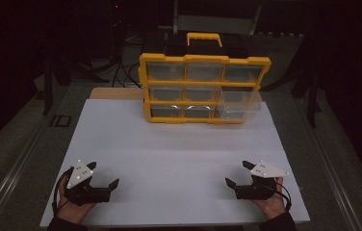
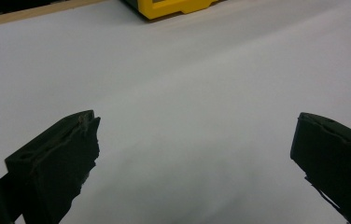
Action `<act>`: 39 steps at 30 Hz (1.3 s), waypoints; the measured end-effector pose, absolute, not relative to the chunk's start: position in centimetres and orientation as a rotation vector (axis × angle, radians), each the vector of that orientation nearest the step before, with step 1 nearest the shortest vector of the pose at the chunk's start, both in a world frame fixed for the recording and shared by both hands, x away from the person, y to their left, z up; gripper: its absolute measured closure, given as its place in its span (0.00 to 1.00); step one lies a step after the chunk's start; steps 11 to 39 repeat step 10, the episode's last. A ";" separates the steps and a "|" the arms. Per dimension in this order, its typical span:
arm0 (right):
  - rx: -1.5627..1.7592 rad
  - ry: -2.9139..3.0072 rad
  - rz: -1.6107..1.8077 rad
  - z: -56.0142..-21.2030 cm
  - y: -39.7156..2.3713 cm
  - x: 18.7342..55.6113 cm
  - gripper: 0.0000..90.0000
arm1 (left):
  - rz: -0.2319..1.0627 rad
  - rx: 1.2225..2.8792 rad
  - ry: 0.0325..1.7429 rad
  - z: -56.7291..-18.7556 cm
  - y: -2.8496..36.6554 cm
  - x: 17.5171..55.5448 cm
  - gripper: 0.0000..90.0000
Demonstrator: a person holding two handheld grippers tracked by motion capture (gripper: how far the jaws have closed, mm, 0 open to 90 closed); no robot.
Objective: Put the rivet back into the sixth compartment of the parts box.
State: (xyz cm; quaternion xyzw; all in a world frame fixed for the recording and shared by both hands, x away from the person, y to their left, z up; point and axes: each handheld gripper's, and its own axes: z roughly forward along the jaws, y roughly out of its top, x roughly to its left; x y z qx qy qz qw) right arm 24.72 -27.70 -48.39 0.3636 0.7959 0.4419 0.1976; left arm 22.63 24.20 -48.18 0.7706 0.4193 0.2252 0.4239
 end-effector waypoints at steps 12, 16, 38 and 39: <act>1.029 2.211 1.231 -48.9 -28.3 25.0 0.11 | 0.577 1.921 1.053 -48.2 24.3 22.7 0.02; 1.029 2.211 1.231 -48.9 -28.3 25.0 0.11 | 0.577 1.921 1.053 -48.2 24.3 22.7 0.02; 1.029 2.211 1.231 -48.9 -28.3 25.0 0.11 | 0.577 1.921 1.053 -48.2 24.3 22.7 0.02; 1.029 2.211 1.231 -48.9 -28.3 25.0 0.11 | 0.577 1.921 1.053 -48.2 24.3 22.7 0.02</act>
